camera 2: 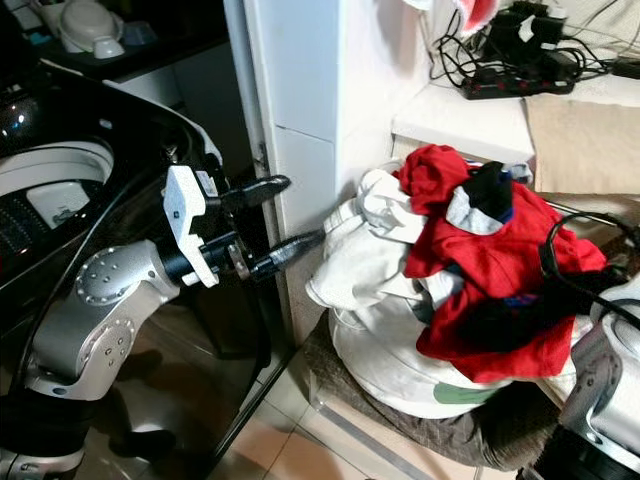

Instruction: Clothes washing

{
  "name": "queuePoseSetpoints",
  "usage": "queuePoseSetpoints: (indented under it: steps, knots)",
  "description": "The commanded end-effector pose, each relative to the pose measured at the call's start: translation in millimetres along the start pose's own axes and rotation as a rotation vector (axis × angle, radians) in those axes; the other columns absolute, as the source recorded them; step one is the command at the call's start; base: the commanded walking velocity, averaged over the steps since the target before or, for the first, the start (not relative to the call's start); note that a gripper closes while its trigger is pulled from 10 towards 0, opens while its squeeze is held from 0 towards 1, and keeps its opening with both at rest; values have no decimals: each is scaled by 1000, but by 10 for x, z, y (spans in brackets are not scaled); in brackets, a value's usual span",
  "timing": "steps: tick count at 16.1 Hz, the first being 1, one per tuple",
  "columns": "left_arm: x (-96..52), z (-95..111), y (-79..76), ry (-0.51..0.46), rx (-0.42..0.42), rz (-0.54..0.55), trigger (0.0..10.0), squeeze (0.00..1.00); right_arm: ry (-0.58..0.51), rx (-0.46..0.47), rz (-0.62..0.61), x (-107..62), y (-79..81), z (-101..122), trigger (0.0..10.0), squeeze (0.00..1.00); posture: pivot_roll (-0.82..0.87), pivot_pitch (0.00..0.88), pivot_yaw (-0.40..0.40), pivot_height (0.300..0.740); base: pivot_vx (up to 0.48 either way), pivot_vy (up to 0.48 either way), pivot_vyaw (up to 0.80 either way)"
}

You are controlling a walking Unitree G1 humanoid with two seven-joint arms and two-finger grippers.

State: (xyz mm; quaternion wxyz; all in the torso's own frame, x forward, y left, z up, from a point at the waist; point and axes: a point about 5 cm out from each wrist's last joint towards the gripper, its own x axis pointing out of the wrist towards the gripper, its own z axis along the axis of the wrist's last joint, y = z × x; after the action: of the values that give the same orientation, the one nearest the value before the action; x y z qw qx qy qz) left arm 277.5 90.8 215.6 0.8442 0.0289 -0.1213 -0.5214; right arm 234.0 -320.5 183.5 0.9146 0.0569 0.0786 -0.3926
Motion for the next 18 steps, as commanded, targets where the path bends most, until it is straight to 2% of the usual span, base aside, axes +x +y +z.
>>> queuePoseSetpoints:
  steps: [1,4,6,7,8,13,15,18]
  knots:
    - [-12,25,-19,6,5,-23,10000,0,-8,24,44,-7,59,6,10000,1000,-115,0,58,740,0,0,0]
    - [-24,33,-25,12,1,-30,10000,0,-7,45,170,-86,256,-42,10000,1000,-114,0,55,740,0,0,0]
    - [-42,27,-53,21,-5,-46,10000,0,34,-16,244,-183,394,-124,10000,1000,-111,0,49,740,0,0,0]
    - [-48,27,-63,24,-6,-52,10000,0,38,-30,242,-211,404,-141,10000,600,-111,0,48,740,0,0,0]
    - [-53,26,-73,26,-13,-60,10000,0,38,-31,245,-233,412,-147,10000,0,-112,0,48,740,0,0,0]
    - [-64,43,-102,15,-53,-90,10000,0,58,-62,240,-250,382,-119,10000,0,-116,0,49,740,0,0,0]
    - [-80,76,-110,-6,-90,-104,10000,0,23,-38,122,-198,257,-52,10000,0,-116,0,48,740,0,0,0]
    - [-106,36,-145,36,-89,-138,10000,0,42,-26,85,-178,189,-67,10000,0,-115,0,48,740,0,0,0]
